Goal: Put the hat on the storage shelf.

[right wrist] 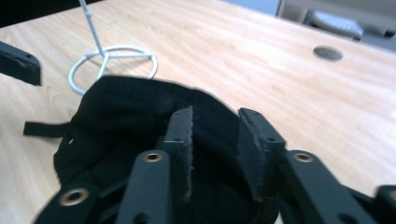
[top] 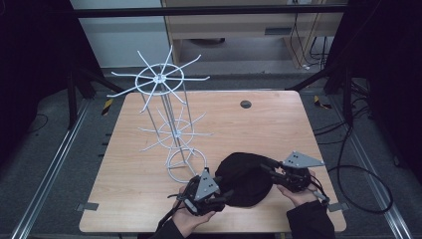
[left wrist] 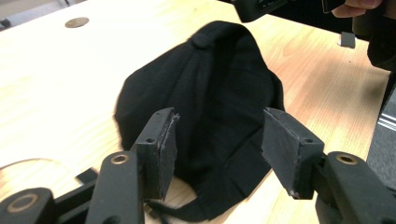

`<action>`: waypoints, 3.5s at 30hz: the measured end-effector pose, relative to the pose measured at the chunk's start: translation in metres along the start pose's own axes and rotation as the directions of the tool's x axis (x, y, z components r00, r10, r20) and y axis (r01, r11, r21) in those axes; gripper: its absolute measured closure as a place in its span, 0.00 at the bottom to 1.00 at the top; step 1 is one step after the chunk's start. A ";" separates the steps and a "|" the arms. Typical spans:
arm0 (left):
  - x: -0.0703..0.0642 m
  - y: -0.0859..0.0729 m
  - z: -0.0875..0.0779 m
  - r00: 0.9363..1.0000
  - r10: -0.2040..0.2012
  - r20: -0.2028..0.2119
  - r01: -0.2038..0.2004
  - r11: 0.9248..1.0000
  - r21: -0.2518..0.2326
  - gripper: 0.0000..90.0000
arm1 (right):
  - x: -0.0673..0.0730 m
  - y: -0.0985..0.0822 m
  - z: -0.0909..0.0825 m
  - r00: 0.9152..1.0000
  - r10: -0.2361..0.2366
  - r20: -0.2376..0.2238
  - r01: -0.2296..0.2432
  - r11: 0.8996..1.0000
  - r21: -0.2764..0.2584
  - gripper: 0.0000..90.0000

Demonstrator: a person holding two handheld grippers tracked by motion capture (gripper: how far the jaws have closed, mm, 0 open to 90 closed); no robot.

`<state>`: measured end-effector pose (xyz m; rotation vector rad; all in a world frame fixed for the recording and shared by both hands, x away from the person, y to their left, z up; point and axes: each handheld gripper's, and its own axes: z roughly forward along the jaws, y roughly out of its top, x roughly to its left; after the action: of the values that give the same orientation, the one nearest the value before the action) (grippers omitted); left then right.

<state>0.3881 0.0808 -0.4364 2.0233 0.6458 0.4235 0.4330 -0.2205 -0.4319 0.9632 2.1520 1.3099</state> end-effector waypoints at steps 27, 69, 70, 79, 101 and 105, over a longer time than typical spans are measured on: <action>0.089 -0.066 -0.097 0.960 -0.160 -0.229 0.160 0.987 -0.017 0.43 | 0.005 0.020 0.028 0.991 -0.103 -0.087 0.110 0.991 0.079 0.41; 0.155 -0.103 -0.113 0.869 -0.302 -0.391 0.318 0.948 -0.026 0.43 | 0.007 0.027 0.037 0.979 -0.148 -0.137 0.168 0.975 0.143 0.85; 0.155 -0.103 -0.113 0.868 -0.303 -0.393 0.319 0.947 -0.026 0.43 | 0.005 0.027 0.035 0.981 -0.141 -0.133 0.158 0.979 0.126 0.85; 0.156 -0.106 -0.112 0.865 -0.308 -0.397 0.322 0.946 -0.031 0.43 | -0.006 0.034 0.008 0.997 -0.073 -0.033 0.072 0.997 -0.034 0.85; 0.158 -0.107 -0.111 0.856 -0.315 -0.409 0.330 0.943 -0.037 0.42 | -0.018 0.053 -0.032 0.972 0.124 0.199 -0.047 0.934 -0.354 0.86; 0.158 -0.107 -0.110 0.857 -0.316 -0.407 0.331 0.943 -0.036 0.42 | -0.017 0.061 -0.034 0.969 0.138 0.207 -0.046 0.918 -0.394 0.86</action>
<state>0.4271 0.2957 -0.4673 1.8199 1.2411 0.6409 0.4419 -0.2341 -0.3621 1.0023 1.6087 1.5124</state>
